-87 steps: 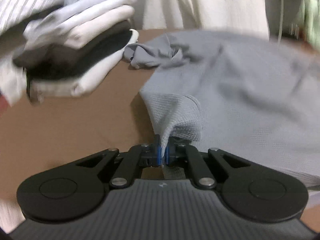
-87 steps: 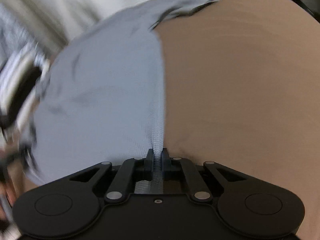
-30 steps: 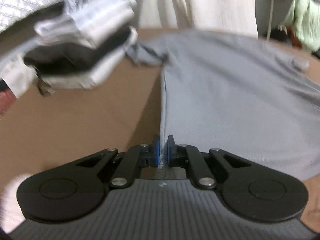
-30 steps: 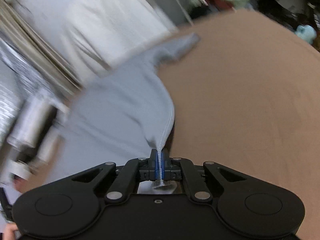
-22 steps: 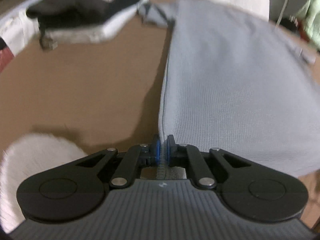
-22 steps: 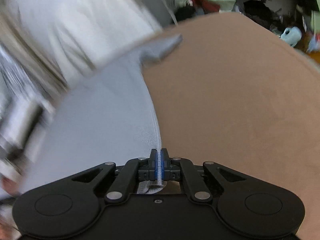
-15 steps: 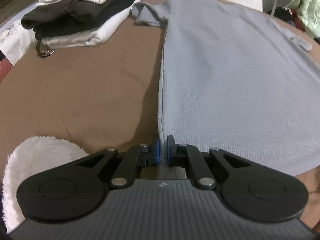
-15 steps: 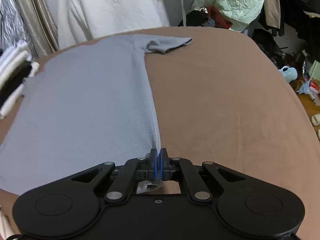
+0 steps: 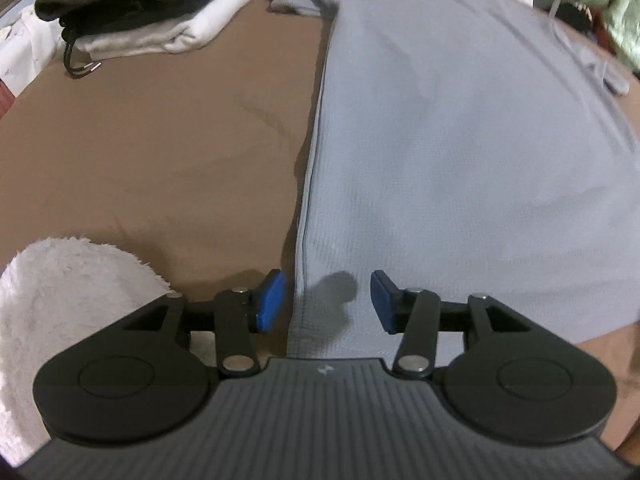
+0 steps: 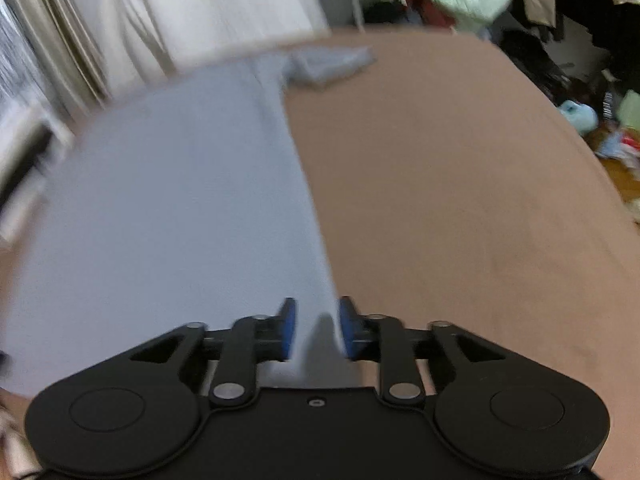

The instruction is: Fold clothes

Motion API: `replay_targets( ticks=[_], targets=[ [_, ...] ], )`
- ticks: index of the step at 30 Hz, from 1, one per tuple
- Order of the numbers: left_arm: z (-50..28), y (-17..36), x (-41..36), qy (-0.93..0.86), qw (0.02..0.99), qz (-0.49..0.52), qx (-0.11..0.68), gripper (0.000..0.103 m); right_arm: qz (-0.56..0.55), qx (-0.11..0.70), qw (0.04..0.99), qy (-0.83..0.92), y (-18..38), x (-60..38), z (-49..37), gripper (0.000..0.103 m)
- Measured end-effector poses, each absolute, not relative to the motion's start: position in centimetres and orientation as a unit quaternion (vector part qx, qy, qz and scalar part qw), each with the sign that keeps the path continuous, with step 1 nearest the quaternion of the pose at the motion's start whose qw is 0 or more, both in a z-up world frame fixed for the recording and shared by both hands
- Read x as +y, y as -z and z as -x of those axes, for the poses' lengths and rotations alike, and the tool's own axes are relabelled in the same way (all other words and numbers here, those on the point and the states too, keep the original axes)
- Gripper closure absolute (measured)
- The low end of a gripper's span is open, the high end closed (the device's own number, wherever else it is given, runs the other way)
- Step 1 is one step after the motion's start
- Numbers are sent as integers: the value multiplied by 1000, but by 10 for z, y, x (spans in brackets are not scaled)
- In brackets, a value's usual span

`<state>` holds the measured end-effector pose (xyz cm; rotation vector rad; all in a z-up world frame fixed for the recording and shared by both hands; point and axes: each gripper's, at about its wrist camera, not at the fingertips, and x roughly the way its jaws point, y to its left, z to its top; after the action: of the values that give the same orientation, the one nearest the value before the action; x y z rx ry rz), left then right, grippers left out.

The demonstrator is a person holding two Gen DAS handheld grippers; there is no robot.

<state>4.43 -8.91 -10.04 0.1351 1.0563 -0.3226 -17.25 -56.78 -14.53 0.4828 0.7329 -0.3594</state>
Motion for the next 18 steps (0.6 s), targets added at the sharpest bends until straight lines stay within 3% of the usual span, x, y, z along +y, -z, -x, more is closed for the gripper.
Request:
replay_targets(
  ticks=[4,10,12,15,18],
  targets=[
    [-38,81,-87,160,869,-52,466,48,-286,285,906,124,141,-572,183,65],
    [-54,32,-66,190,886,-10,422,41,-301,262,915,58,103,-552,165,62],
    [-60,13,-51,198,888,4,415,34,-257,256,932,26,54,-543,152,62],
    [-73,-7,-25,211,892,23,399,33,-179,246,953,-4,-36,-522,132,49],
    [-73,-13,0,215,883,81,409,33,-191,222,955,-40,-105,-512,110,47]
  ],
)
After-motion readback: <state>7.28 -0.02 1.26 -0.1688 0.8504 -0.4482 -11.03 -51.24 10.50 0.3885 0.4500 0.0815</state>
